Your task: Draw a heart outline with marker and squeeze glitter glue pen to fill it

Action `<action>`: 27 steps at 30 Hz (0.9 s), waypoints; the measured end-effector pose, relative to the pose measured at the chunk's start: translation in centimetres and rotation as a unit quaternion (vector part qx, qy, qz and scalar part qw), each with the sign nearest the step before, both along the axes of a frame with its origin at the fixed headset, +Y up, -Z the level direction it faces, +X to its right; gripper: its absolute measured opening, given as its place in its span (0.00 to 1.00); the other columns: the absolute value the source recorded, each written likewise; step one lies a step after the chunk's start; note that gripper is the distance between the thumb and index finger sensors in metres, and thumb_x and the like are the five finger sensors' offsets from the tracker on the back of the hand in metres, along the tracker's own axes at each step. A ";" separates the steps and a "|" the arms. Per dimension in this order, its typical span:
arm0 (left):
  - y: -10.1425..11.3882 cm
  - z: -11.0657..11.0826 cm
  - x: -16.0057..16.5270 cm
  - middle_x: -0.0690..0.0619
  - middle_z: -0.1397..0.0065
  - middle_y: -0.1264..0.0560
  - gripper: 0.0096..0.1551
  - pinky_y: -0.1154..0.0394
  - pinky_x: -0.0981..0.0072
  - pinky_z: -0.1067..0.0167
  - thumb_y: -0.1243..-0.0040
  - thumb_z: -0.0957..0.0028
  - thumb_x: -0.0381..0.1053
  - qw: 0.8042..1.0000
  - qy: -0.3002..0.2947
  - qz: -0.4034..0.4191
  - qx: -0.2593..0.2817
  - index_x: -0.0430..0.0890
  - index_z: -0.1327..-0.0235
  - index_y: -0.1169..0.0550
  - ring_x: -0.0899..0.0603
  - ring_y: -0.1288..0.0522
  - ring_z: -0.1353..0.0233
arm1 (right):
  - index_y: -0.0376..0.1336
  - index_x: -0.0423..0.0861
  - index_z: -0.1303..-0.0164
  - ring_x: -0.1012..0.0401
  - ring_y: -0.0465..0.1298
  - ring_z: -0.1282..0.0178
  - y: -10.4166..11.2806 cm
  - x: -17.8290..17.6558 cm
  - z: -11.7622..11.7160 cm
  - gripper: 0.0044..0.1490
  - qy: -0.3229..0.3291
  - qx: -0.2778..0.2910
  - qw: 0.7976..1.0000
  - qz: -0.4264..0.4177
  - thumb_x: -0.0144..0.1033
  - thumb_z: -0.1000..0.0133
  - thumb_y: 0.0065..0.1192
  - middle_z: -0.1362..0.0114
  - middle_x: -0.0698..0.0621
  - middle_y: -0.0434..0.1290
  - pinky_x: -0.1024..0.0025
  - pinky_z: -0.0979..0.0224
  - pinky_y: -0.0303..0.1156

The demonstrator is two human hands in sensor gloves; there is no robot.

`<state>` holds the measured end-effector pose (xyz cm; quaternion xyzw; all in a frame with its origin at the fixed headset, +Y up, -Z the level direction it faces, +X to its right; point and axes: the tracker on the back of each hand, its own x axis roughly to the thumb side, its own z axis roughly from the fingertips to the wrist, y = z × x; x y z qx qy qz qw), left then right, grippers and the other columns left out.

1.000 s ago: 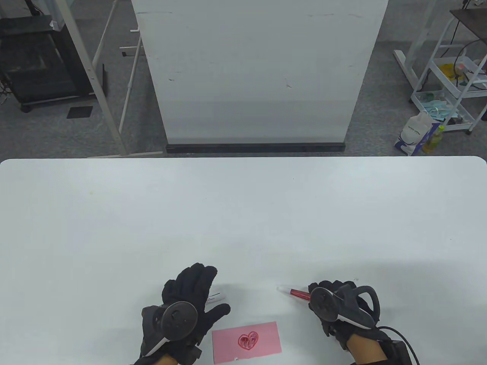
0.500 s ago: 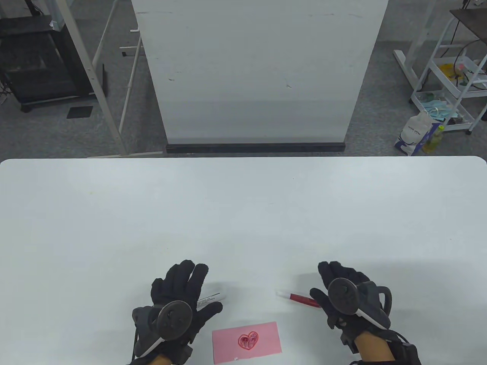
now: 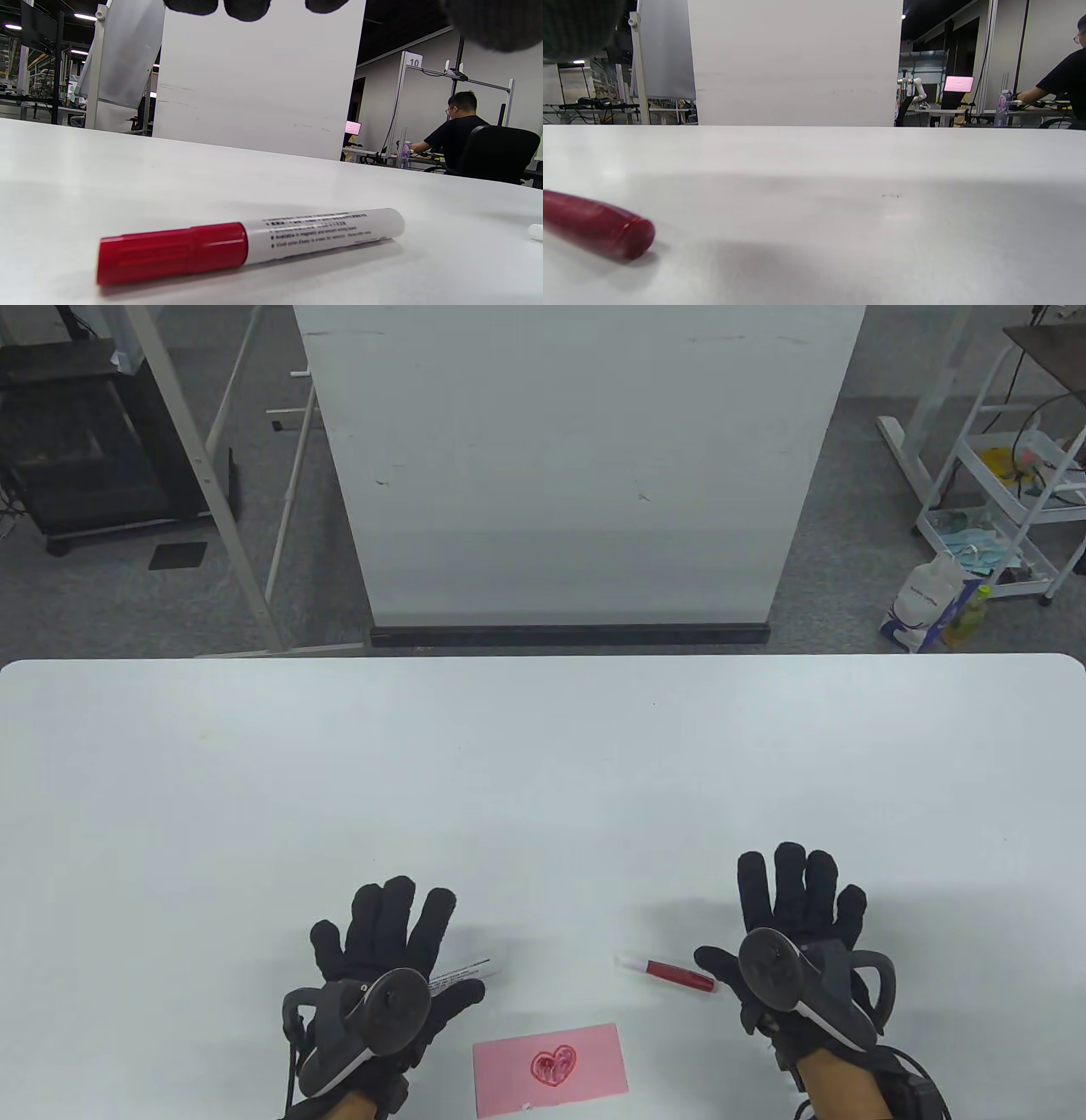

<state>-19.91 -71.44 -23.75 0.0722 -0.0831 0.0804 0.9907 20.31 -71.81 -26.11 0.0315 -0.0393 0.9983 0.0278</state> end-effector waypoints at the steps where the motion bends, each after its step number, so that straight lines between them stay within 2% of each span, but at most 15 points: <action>1: 0.0 0.0 -0.1 0.44 0.11 0.55 0.56 0.58 0.14 0.31 0.48 0.59 0.80 1.000 0.002 0.000 -0.002 0.65 0.19 0.52 0.30 0.55 0.13 | 0.32 0.51 0.18 0.30 0.33 0.17 -0.1 0.0 0.0 0.70 0.000 -0.003 1.000 0.001 0.74 0.57 0.58 0.16 0.35 0.28 0.21 0.27 0.35; 27: 0.1 0.0 0.0 0.43 0.11 0.56 0.56 0.59 0.13 0.32 0.47 0.59 0.80 0.998 0.007 -0.034 -0.046 0.64 0.18 0.52 0.29 0.56 0.13 | 0.33 0.51 0.18 0.30 0.34 0.17 -1.0 -0.9 -0.3 0.67 0.011 -0.050 0.999 -0.005 0.73 0.55 0.57 0.16 0.35 0.29 0.22 0.27 0.35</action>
